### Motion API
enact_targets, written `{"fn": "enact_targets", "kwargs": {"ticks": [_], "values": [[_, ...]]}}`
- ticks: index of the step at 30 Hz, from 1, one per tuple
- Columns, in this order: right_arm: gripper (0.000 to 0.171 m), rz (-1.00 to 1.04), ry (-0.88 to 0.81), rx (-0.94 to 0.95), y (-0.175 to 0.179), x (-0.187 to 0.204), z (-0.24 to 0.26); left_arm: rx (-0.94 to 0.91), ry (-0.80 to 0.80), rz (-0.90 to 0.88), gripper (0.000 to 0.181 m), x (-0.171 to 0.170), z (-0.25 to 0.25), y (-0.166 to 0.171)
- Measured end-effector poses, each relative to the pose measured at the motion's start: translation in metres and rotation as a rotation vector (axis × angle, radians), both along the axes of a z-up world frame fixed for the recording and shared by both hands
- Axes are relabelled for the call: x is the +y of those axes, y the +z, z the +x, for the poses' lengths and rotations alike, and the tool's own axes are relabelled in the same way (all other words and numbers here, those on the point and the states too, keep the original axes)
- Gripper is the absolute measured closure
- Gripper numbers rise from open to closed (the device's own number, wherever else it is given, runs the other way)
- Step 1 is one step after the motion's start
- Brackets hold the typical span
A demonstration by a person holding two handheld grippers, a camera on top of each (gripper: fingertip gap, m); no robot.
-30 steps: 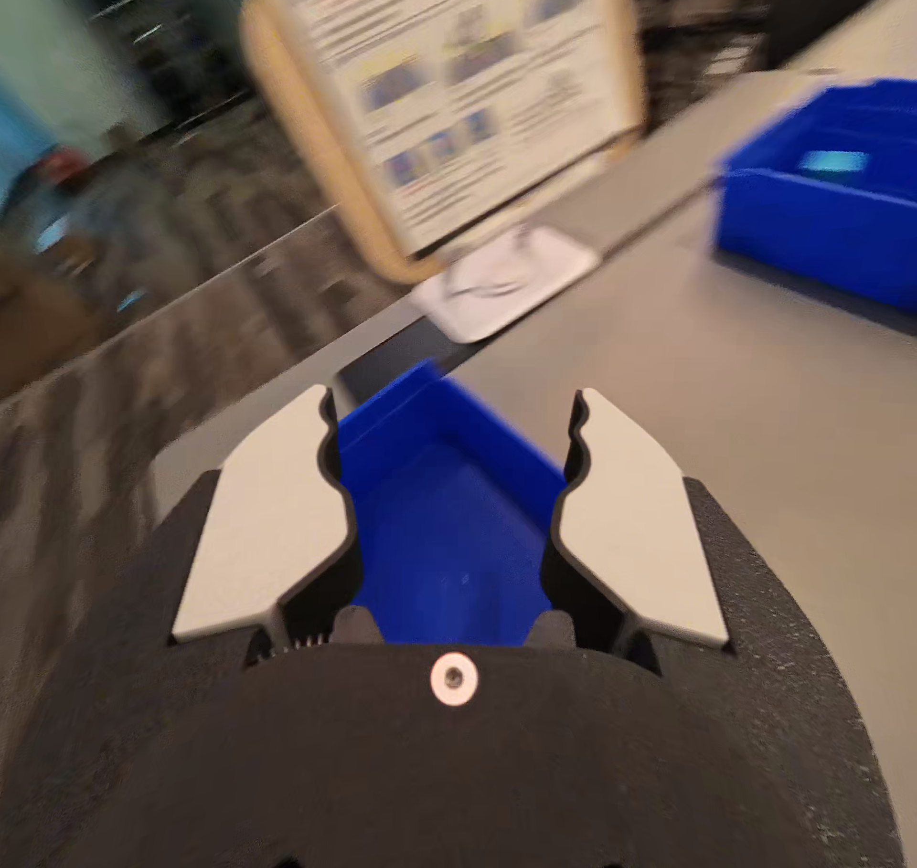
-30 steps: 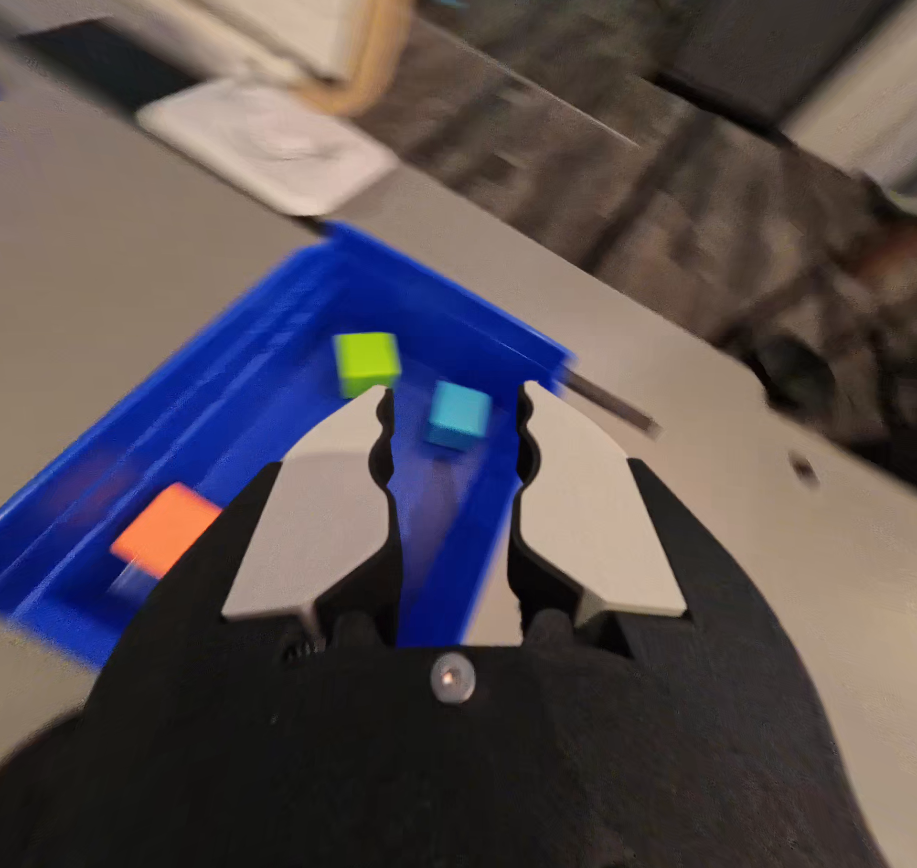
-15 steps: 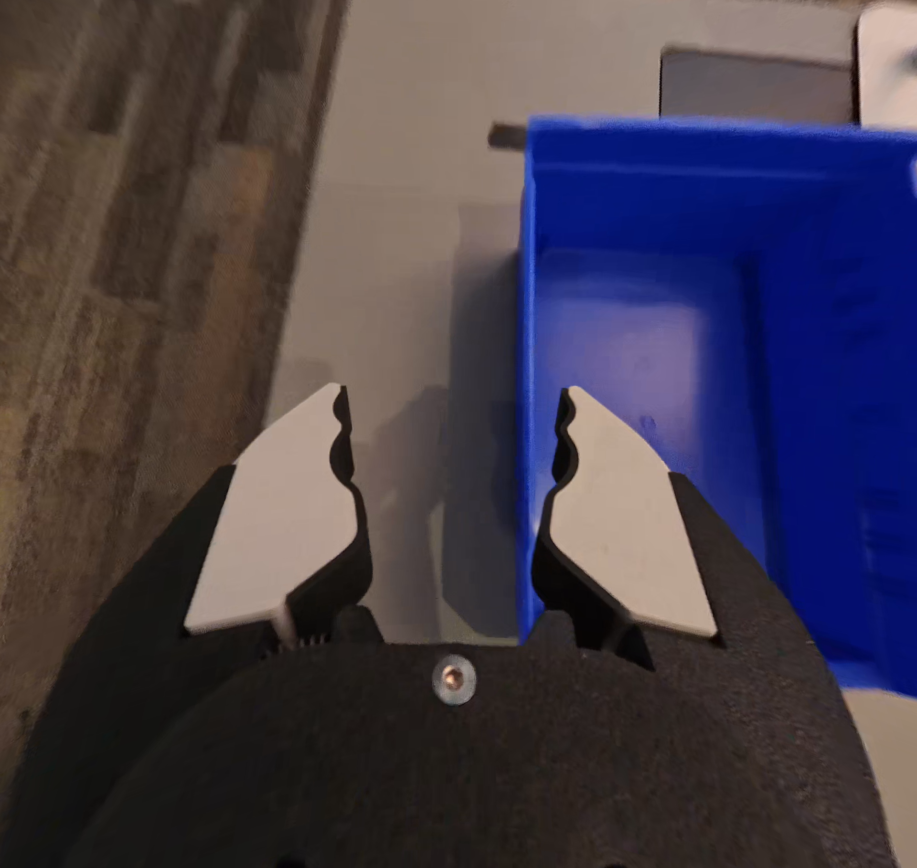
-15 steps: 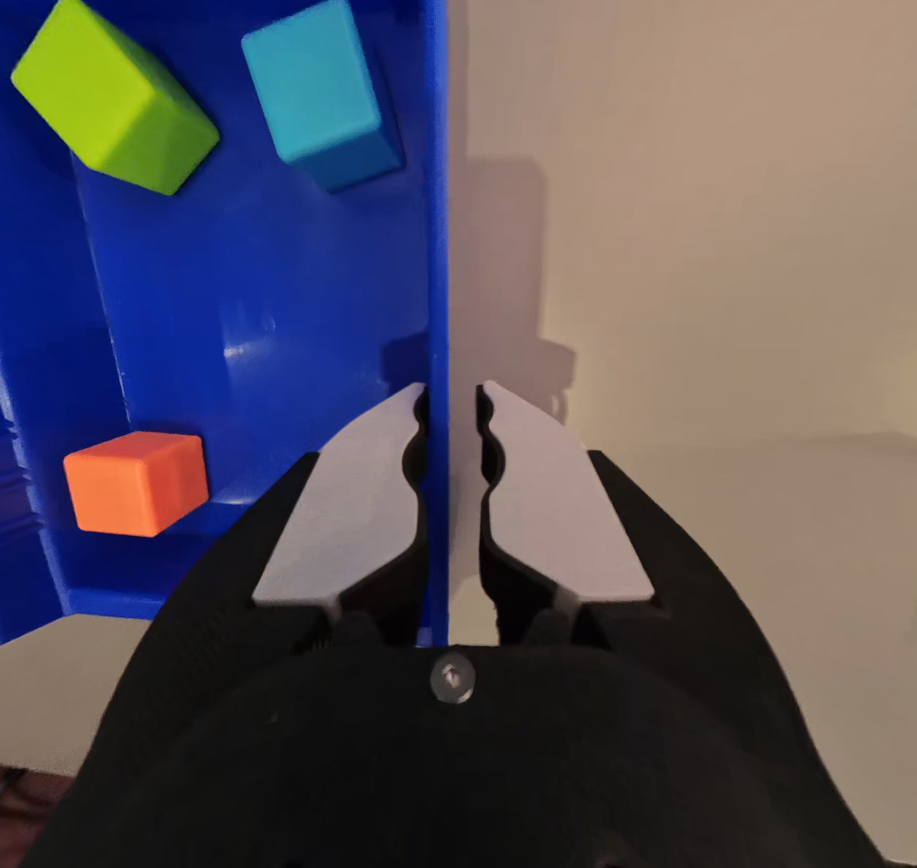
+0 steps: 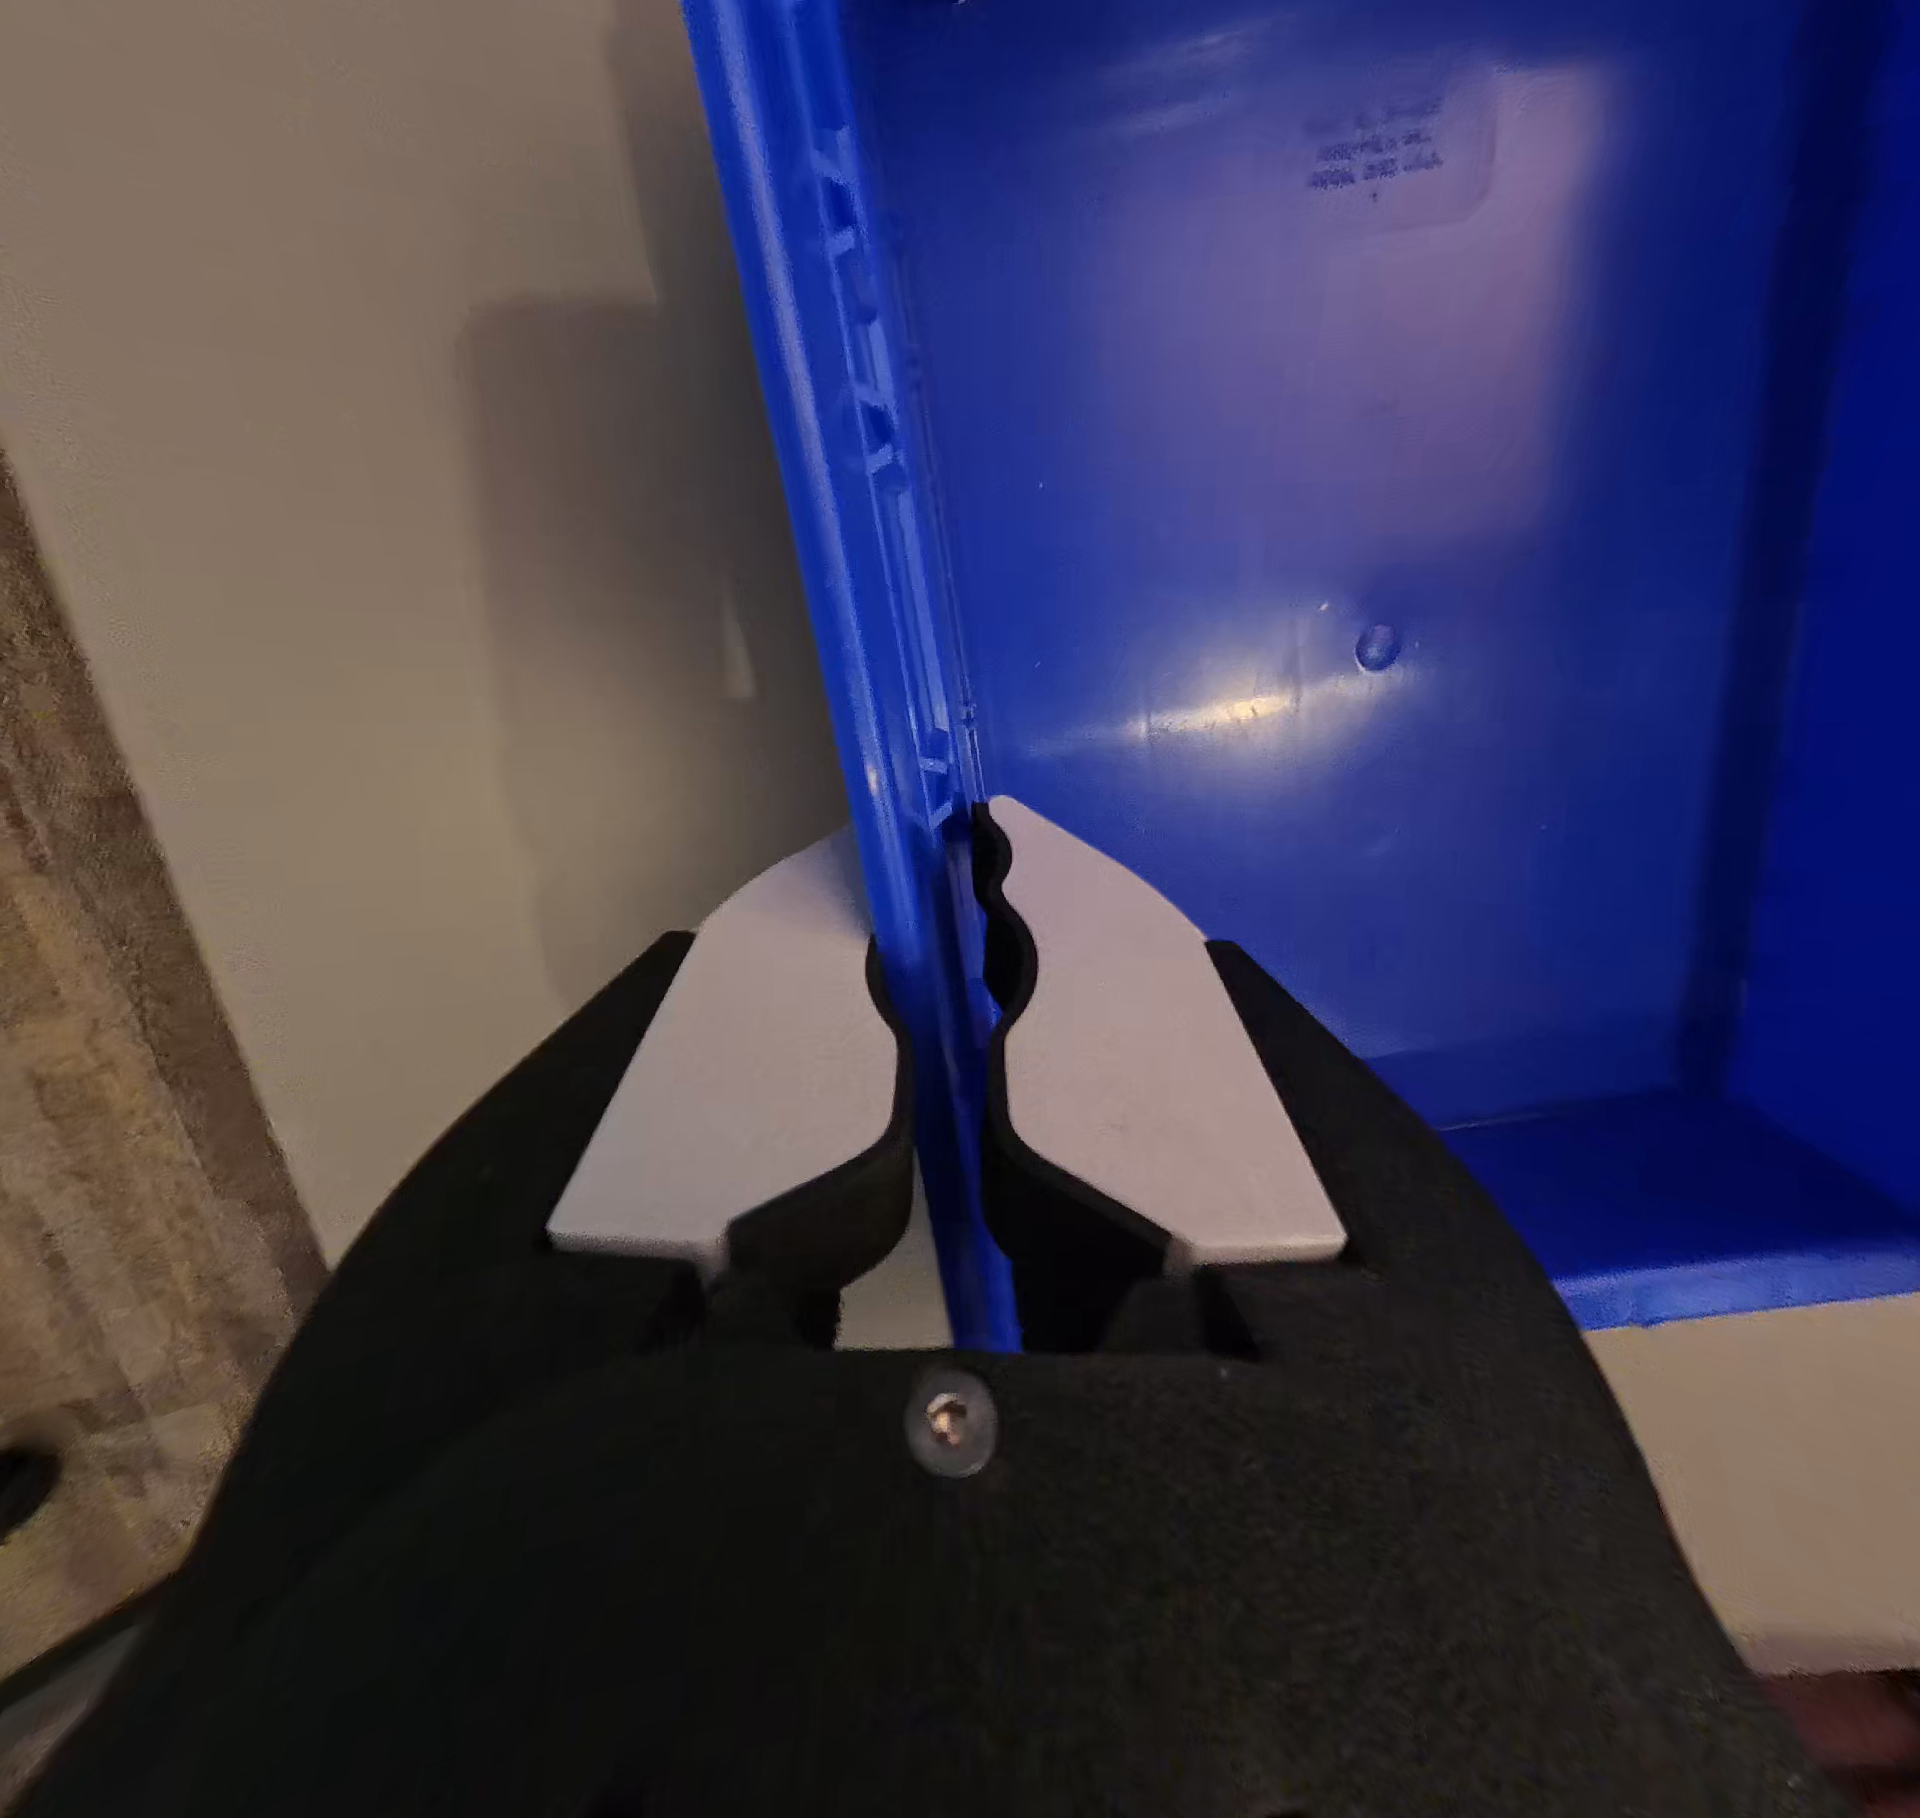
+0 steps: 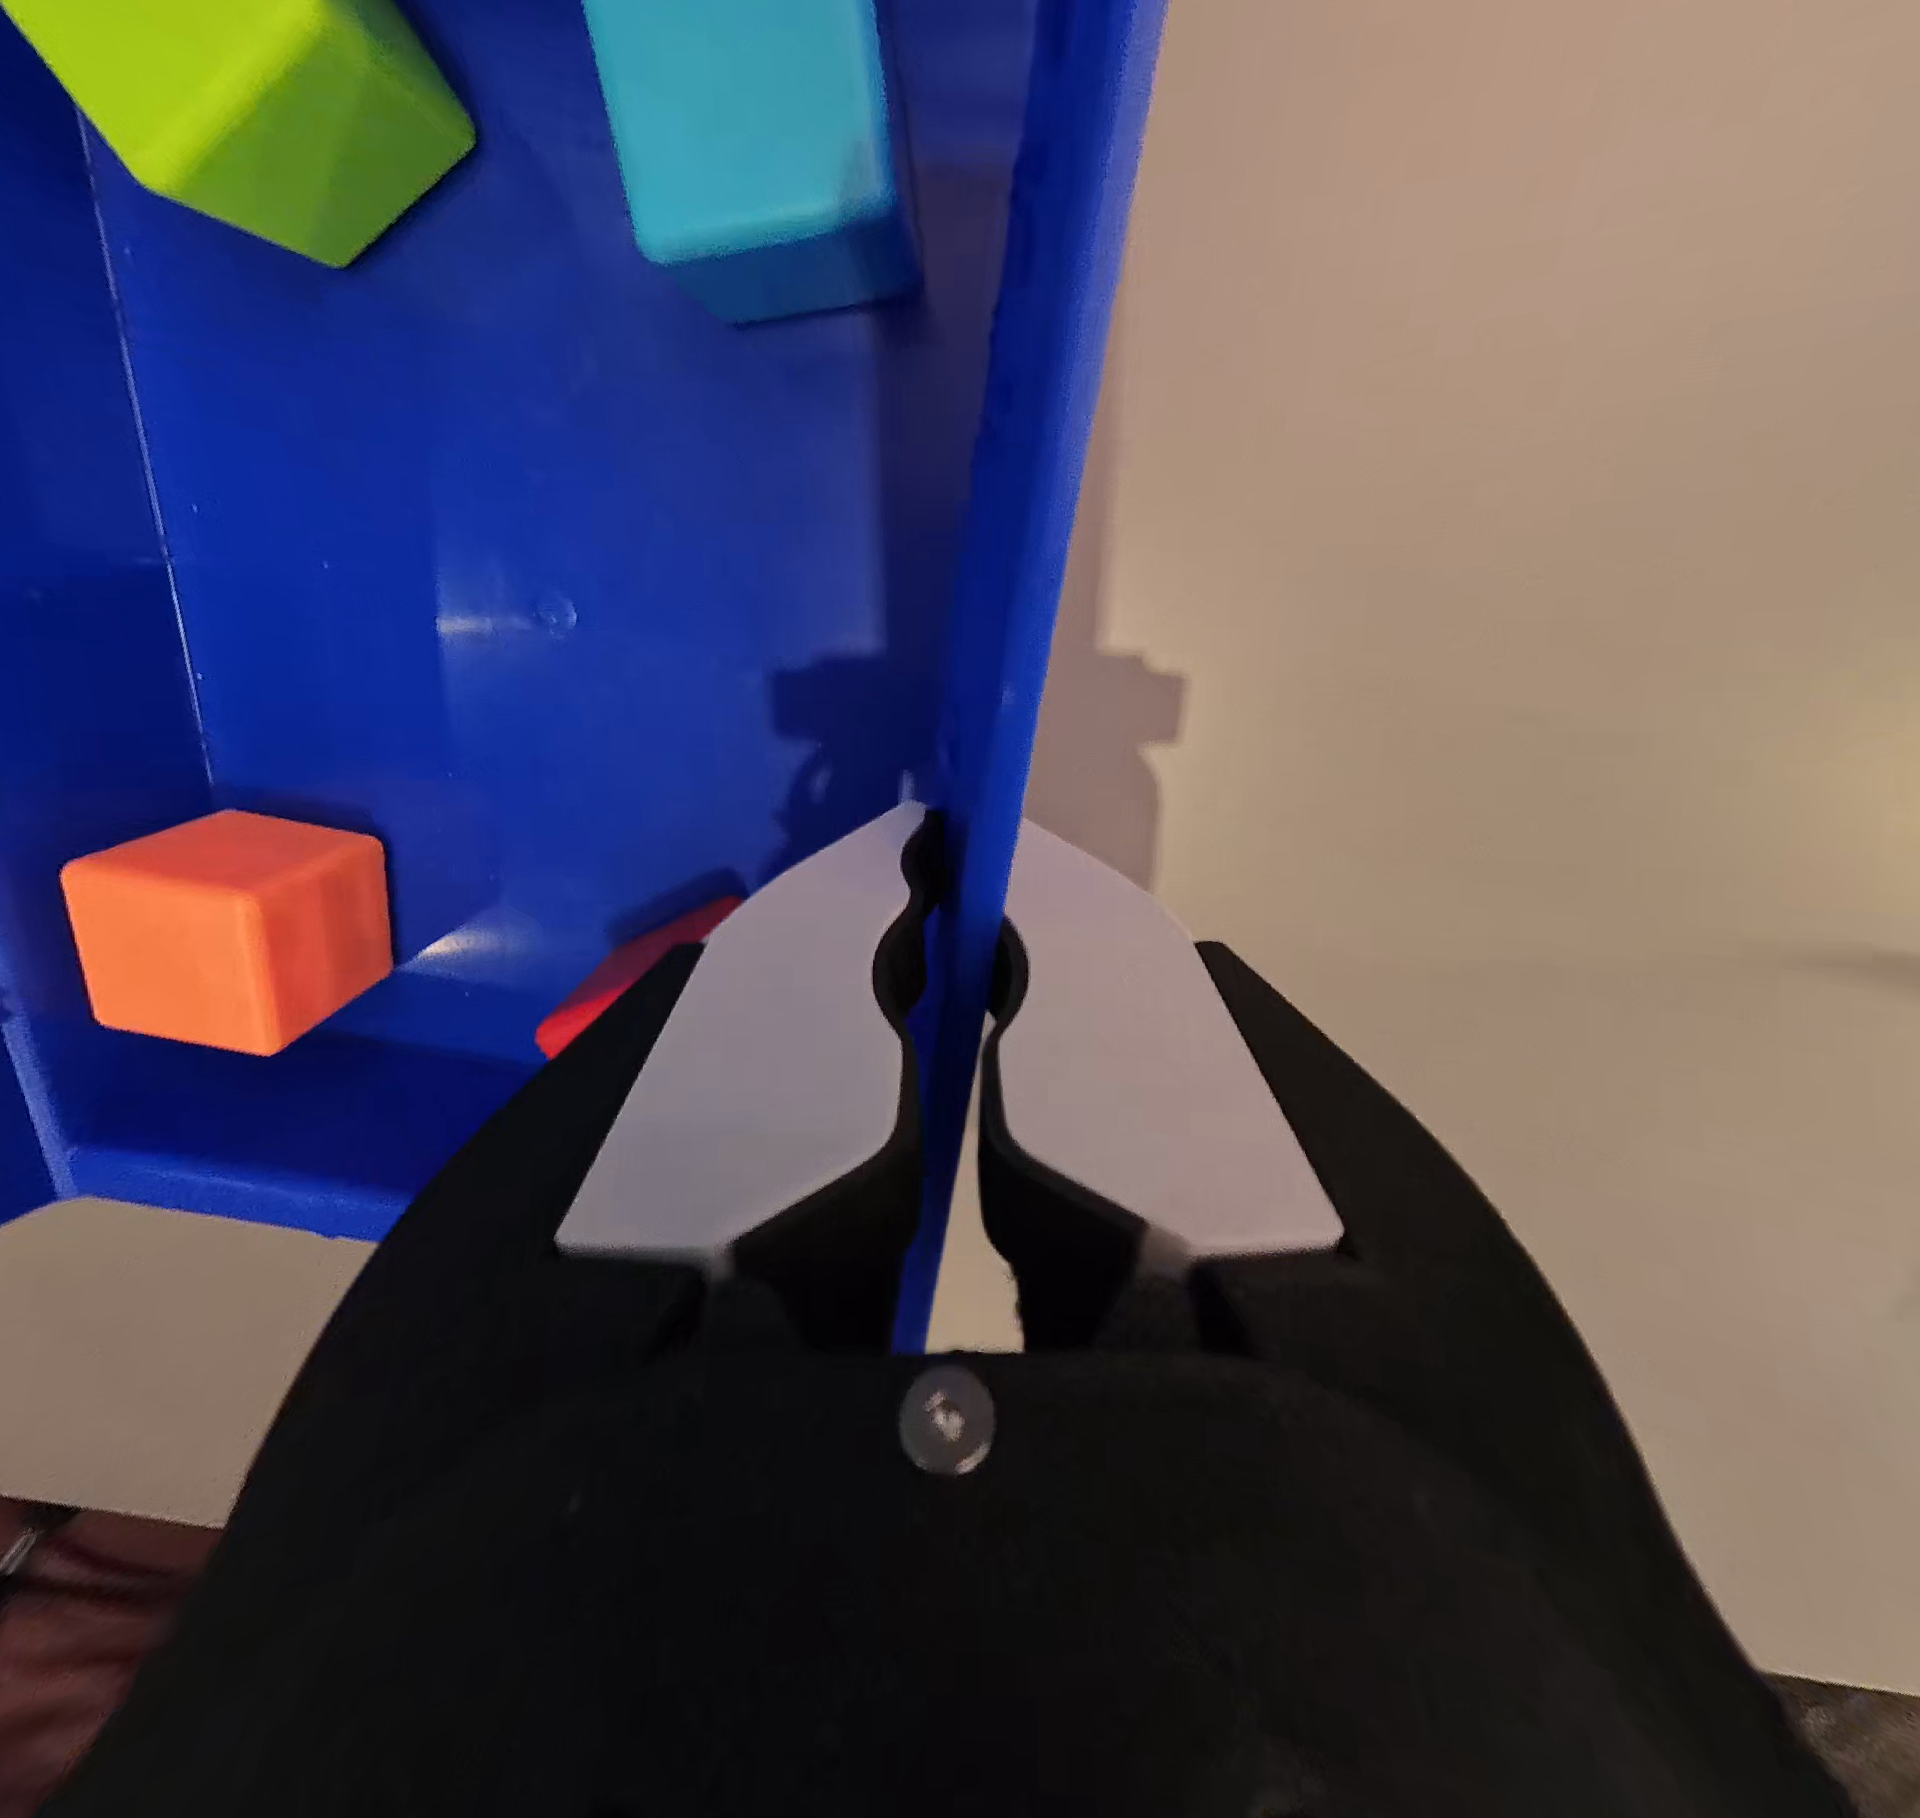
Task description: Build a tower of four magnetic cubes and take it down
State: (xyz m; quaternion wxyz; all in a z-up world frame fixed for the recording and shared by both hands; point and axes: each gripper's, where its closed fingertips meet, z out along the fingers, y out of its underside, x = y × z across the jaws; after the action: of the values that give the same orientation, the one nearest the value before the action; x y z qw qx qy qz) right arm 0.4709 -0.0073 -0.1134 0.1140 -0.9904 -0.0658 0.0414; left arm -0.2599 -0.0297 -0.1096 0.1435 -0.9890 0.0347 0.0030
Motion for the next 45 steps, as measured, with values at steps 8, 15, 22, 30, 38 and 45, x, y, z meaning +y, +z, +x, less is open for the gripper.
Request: {"fn": "enact_targets", "kwargs": {"ticks": [8,15,22,30,38,45], "values": [[0.164,-0.042,0.139,0.001,0.000,0.002,-0.069,0.139,-0.264,0.002,0.162,0.020,0.100,-0.003],[0.163,-0.052,0.260,-0.002,0.001,-0.002,-0.128,0.225,-0.377,0.012,0.150,0.017,0.160,-0.005],[0.154,-0.068,0.252,-0.014,-0.009,0.004,-0.130,0.294,-0.406,0.001,0.142,0.011,0.181,-0.007],[0.152,-0.096,0.119,-0.109,-0.016,0.008,-0.084,0.167,-0.516,0.097,0.134,0.012,0.236,-0.007],[0.164,-0.133,0.016,0.119,-0.016,0.004,-0.076,-0.127,-0.623,0.131,0.115,0.012,0.267,0.003],[0.164,-0.219,0.027,0.149,-0.015,0.004,-0.067,-0.316,-0.657,0.338,0.122,0.003,0.258,0.080]]}}
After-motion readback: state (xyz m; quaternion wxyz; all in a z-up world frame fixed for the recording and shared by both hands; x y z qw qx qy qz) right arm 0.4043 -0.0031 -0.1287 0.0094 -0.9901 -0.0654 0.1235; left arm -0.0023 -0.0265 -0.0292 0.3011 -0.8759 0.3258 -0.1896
